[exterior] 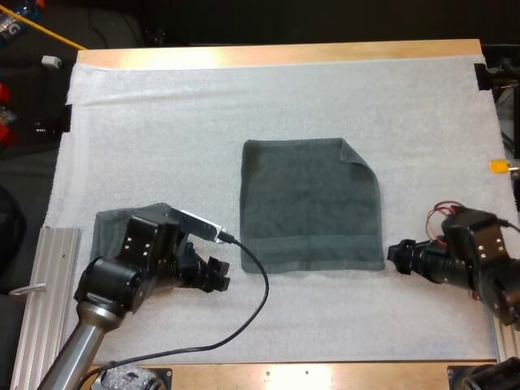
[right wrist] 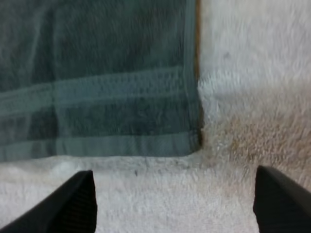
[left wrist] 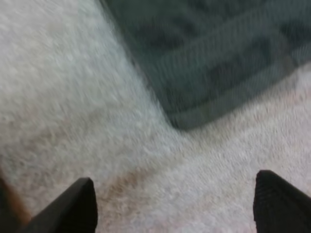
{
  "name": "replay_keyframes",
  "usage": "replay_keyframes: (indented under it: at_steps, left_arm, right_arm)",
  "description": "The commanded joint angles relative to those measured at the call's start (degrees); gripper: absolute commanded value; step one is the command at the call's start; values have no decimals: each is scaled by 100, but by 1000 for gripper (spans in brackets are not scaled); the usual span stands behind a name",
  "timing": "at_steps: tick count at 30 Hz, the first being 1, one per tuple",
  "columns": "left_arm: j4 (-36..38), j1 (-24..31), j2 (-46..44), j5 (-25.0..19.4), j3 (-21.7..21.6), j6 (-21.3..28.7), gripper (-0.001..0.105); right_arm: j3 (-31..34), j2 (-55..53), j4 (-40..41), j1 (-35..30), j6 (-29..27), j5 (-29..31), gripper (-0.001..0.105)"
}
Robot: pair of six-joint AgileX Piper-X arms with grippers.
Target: Pick towel from pile, fold and stack
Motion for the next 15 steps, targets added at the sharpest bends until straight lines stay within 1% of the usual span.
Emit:
replay_keyframes:
  at_steps: [1, 5, 9, 13, 15]
  left_arm:
    - [-53, -19, -17, 60, 28, -69, 64]
    - [-53, -19, -17, 59, 79, -69, 64]
    - [-47, -19, -17, 59, 77, -69, 64]
    - [-17, -19, -17, 86, 77, -69, 64]
    - [-7, -19, -17, 200, 77, -69, 64]
  right_arm:
    - [90, 62, -234, -4, 92, -95, 65]
    - [366, 412, -700, -4, 328, -350, 65]
    - [422, 1000, -1255, -4, 591, -570, 61]
    - [422, 1543, -1468, -4, 849, -594, 60]
    - [422, 1772, -1465, -4, 873, -610, 60]
